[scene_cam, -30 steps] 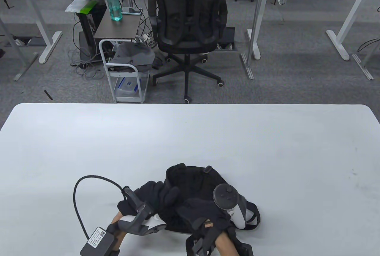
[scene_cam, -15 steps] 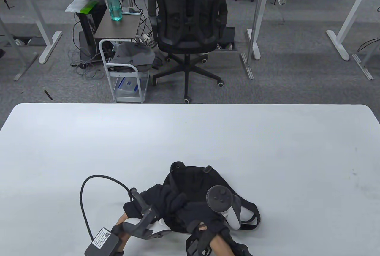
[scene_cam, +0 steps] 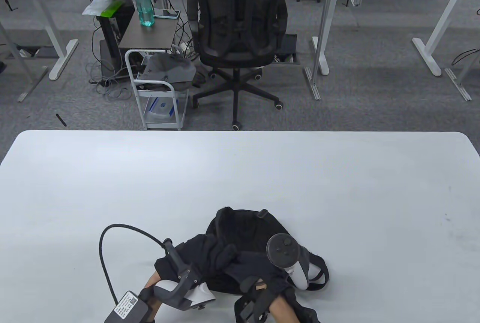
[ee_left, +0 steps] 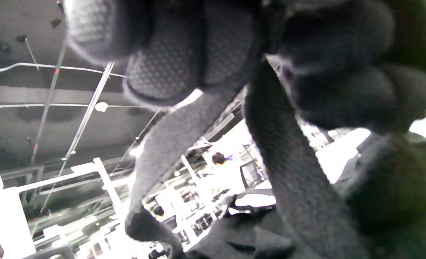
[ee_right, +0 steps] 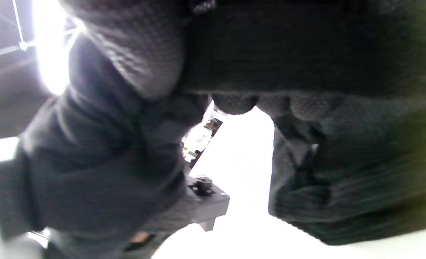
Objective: Pull shoulder strap to tighten
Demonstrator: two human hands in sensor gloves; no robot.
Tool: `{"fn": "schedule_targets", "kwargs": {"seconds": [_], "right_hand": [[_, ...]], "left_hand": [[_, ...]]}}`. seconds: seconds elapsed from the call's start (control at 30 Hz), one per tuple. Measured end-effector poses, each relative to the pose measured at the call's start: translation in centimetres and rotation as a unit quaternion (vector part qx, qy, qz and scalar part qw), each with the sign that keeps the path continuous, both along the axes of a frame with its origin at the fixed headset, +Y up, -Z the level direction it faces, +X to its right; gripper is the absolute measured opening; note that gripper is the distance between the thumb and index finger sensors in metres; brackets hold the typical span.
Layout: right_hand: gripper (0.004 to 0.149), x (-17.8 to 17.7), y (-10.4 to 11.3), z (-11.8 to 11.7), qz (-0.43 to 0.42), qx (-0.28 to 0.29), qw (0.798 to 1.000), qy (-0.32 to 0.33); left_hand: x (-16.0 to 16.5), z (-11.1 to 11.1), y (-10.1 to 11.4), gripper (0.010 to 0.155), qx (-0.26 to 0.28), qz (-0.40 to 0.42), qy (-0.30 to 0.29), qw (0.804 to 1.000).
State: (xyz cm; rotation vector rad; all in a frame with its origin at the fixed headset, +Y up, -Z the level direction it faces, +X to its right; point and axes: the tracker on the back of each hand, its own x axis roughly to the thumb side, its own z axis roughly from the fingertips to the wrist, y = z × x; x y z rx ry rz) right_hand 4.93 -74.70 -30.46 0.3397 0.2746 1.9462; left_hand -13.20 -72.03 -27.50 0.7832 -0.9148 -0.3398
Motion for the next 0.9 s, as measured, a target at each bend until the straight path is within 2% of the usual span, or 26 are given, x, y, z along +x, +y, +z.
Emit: {"fn": "schedule_targets", "kwargs": {"seconds": [0.07, 0.33, 0.4, 0.57, 0.67, 0.73, 0.8, 0.9], "right_hand": [[0.043, -0.2, 0.1, 0.2, -0.009, 0.002, 1.000, -0.003], [0.040, -1.1, 0.6, 0.4, 0.049, 0.046, 0.998, -0.014], [0.039, -1.3, 0.5, 0.4, 0.042, 0.036, 0.998, -0.007], [0.039, -1.4, 0.2, 0.2, 0.047, 0.016, 0.999, 0.021], [0.039, -1.5, -0.2, 0.1, 0.060, -0.004, 0.998, 0.035], [0.042, -1.1, -0.4, 0.1, 0.057, -0.011, 0.998, 0.024], [0.052, -0.6, -0.3, 0.0, 0.048, 0.003, 0.999, 0.001], [0.049, -0.4, -0.1, -0.1, 0.030, 0.027, 0.999, -0.016]], "left_hand": [[-0.1, 0.0, 0.0, 0.065, -0.003, 0.001, -0.007, 1.000], [-1.1, -1.6, -1.2, 0.065, -0.042, 0.001, 0.011, 0.999], [-1.5, -2.2, -1.4, 0.065, -0.034, -0.005, 0.022, 0.999], [-3.3, -3.8, -2.2, 0.065, -0.058, 0.010, 0.059, 0.997], [-3.0, -3.6, -2.4, 0.064, -0.063, 0.005, 0.060, 0.996], [-2.7, -3.1, -2.2, 0.064, -0.041, -0.008, 0.061, 0.997], [-2.4, -2.5, -1.8, 0.064, -0.040, 0.007, 0.043, 0.998], [-1.5, -1.3, -1.3, 0.064, -0.033, 0.018, 0.010, 0.999]]}}
